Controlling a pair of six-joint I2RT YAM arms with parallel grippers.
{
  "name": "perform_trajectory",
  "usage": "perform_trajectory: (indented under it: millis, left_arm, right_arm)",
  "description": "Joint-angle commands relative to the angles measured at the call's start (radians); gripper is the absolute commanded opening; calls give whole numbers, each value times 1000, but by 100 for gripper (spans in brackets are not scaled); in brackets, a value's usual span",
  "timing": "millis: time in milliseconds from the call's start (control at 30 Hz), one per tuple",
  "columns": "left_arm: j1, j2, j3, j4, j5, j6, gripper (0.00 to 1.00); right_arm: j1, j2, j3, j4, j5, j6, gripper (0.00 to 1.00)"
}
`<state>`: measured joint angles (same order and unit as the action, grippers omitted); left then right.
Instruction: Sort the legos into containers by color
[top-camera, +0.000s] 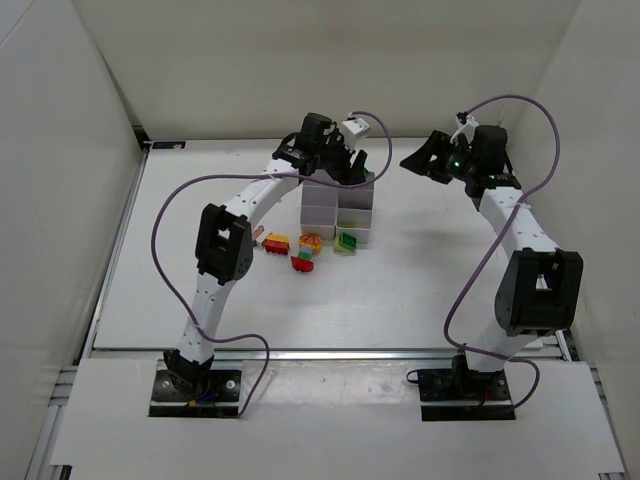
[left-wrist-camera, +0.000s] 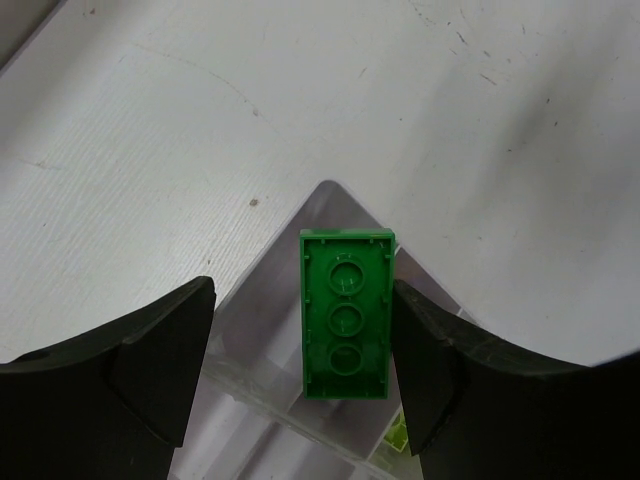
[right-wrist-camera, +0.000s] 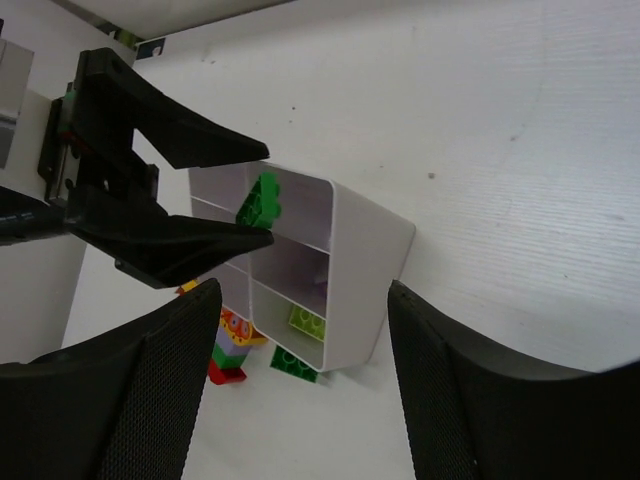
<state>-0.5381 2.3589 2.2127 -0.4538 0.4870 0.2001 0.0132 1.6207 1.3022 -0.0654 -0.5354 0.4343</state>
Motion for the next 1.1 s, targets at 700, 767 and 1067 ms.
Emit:
perform_trajectory:
  millis: [700, 767, 1067]
  left_arm:
    - [-3, -173, -68, 60, -10, 62, 99]
    - [-5, -179, -74, 60, -11, 65, 100]
    - [-5, -210, -116, 99, -25, 84, 99]
  right_arm:
    - [88, 91, 135, 35, 9, -37, 80]
    - [105, 103, 149, 26, 12, -46, 81]
    - [162, 160, 218, -47, 84, -112, 99]
